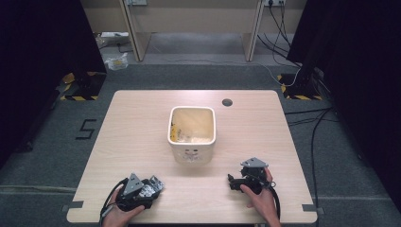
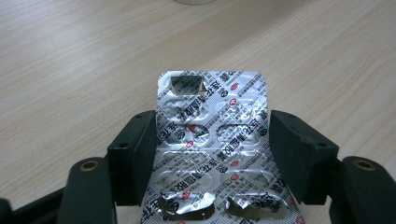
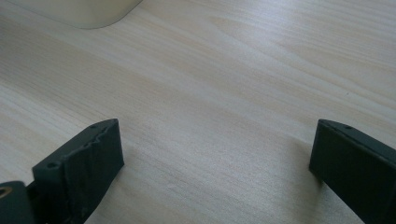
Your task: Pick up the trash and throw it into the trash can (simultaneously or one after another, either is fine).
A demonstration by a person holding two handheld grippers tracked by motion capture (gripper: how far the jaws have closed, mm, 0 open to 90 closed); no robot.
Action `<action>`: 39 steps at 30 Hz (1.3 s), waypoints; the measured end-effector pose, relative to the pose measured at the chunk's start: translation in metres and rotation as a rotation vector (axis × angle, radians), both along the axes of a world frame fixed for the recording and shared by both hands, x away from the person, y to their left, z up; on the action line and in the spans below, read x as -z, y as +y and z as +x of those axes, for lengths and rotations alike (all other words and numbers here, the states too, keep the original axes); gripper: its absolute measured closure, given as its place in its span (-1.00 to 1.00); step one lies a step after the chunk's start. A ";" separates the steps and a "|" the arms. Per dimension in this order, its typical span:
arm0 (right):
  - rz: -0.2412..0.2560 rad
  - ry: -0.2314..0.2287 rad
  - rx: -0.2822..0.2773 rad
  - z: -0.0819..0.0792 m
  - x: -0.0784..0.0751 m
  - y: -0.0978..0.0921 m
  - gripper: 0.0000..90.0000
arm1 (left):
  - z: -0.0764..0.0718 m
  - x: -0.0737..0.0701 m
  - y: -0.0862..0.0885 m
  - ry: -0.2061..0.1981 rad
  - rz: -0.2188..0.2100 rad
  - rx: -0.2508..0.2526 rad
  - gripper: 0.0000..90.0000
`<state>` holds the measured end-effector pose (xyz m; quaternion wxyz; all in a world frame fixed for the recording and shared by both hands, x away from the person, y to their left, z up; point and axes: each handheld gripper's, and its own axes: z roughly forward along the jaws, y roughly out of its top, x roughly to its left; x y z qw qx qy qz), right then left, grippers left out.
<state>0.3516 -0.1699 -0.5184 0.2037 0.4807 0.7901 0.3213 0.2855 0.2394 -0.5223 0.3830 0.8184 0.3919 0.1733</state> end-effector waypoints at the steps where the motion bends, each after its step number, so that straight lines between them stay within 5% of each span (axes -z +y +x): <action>1: 0.000 0.000 0.000 0.000 0.000 0.000 -0.94 | 0.000 0.000 0.000 0.001 -0.001 0.001 -0.25; 19: 0.000 0.000 0.000 0.000 0.000 0.000 -0.94 | 0.008 -0.009 0.004 0.002 -0.043 0.002 -0.25; 39: 0.000 0.001 -0.002 0.000 0.000 0.000 -0.94 | 0.048 -0.039 0.011 -0.025 -0.088 -0.027 -0.25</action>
